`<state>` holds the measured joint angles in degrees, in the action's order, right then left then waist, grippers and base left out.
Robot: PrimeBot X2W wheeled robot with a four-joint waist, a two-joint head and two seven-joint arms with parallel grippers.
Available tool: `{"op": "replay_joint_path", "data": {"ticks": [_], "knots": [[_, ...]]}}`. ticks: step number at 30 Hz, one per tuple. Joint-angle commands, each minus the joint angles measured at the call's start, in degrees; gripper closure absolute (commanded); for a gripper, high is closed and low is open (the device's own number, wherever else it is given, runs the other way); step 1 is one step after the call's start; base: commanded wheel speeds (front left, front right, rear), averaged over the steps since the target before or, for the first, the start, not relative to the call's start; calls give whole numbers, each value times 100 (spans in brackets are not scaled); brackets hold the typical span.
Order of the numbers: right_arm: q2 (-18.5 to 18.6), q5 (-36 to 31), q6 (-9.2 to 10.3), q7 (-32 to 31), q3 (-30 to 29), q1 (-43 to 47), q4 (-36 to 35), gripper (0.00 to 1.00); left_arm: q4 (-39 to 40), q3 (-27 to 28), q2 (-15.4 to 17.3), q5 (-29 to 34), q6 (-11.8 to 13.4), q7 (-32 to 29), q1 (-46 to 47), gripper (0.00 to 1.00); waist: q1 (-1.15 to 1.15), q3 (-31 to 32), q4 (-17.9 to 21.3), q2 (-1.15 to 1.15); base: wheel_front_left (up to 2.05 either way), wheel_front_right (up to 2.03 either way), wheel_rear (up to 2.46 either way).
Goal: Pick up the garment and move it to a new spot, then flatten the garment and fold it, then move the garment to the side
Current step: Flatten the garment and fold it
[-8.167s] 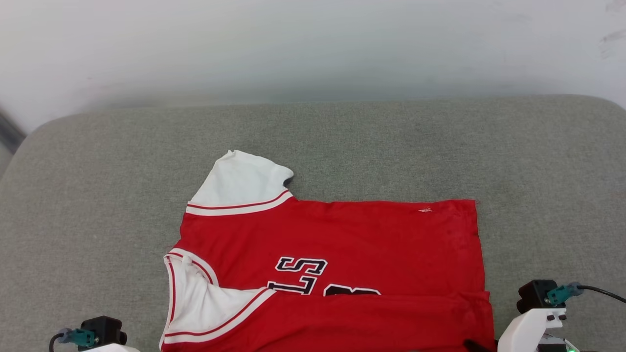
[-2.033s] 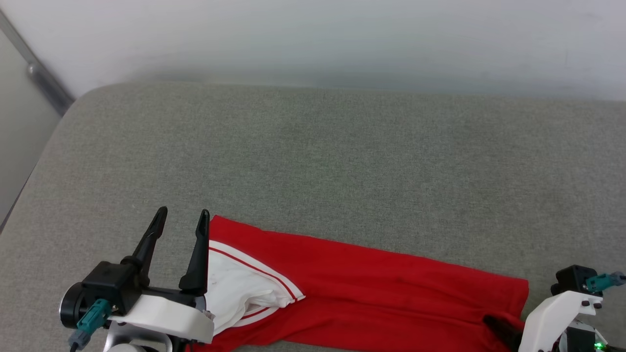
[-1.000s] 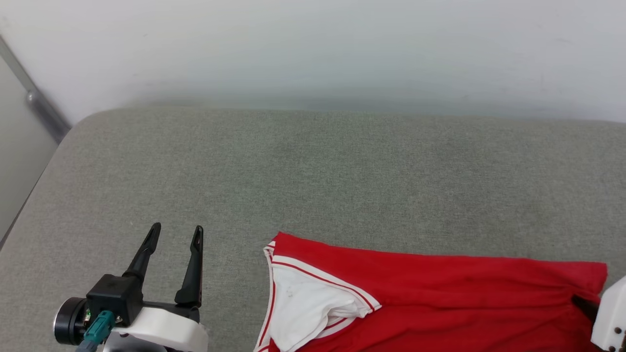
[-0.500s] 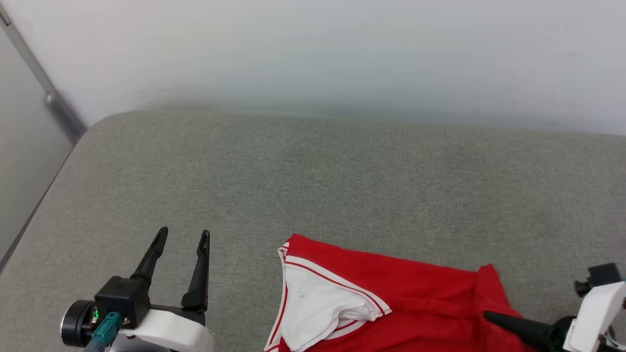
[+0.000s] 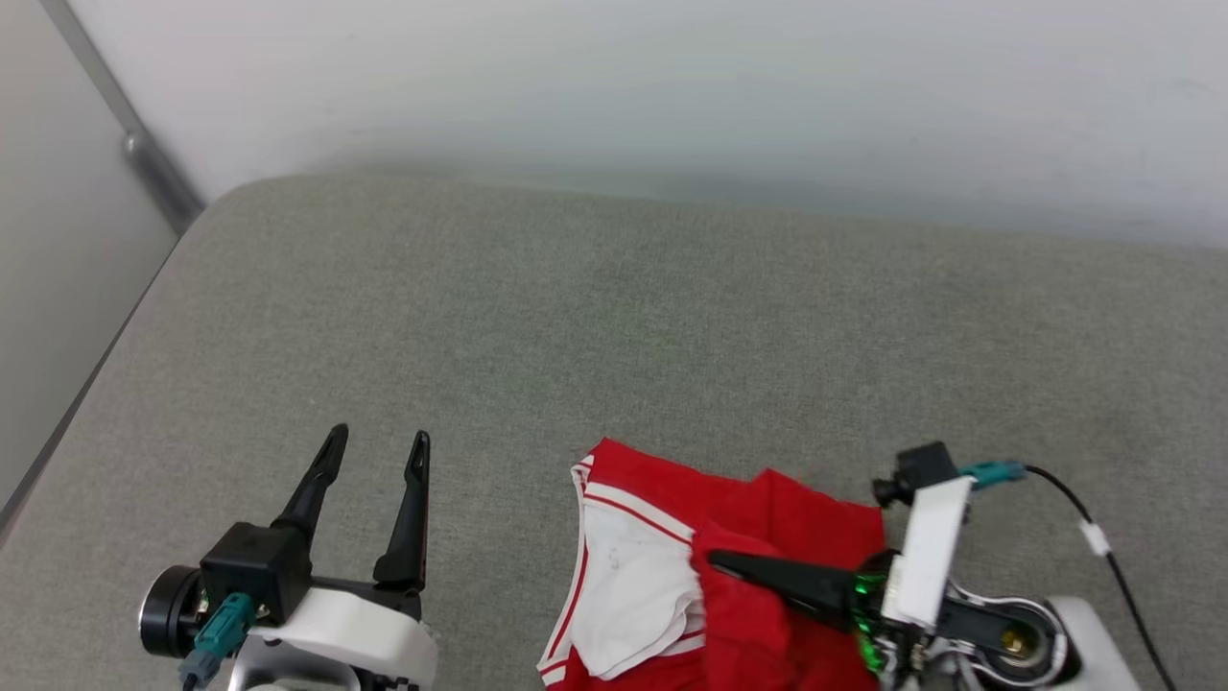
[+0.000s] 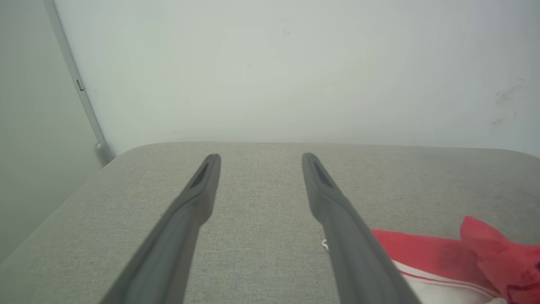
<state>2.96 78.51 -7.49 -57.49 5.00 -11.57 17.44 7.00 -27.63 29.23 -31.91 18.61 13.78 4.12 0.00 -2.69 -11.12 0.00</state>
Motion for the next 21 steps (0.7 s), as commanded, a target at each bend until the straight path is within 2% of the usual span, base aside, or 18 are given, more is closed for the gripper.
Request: {"op": "replay_joint_path", "data": {"ticks": [1, 5, 9, 10, 11, 12, 17, 21], "knots": [[-10, 160, 0, 171, 225, -146, 66, 100, -19, -13, -36, 27, -35, 24, 109, 0, 0, -114, -52, 0, 0, 0, 0], [-6, 201, 0, 754, 1017, -514, 338, 100, -73, 10, -107, 32, -84, 51, 214, 0, 0, -334, -70, 0, 0, 0, 0], [-9, 75, 0, 1364, 1467, -823, 681, 100, -148, 17, -181, 66, -163, 89, 360, 0, 0, -521, -102, 0, 0, 0, 0], [-6, 129, 0, 1492, 1540, -873, 761, 90, -164, 22, -195, 79, -189, 98, 392, 0, 0, -563, -105, 0, 0, 0, 0], [-6, 164, 0, 1584, 1632, -925, 825, 59, -188, 27, -210, 90, -202, 106, 429, 0, 0, -599, -107, 0, 0, 0, 0], [-6, 162, 0, 1829, 1889, -1063, 965, 0, -258, 66, -254, 65, -283, 114, 482, 0, 0, -654, -80, 0, 0, 0, 0], [4, -5, 0, 2077, 2187, -1249, 917, 0, -331, 144, -317, 72, -341, 132, 479, 0, 0, -659, -8, 0, 0, 0, 0], [250, -618, 0, 2415, 2586, -1439, 563, 0, -375, 169, -312, 97, -358, 136, 442, 0, 0, -611, 76, 0, 0, 0, 0]]}}
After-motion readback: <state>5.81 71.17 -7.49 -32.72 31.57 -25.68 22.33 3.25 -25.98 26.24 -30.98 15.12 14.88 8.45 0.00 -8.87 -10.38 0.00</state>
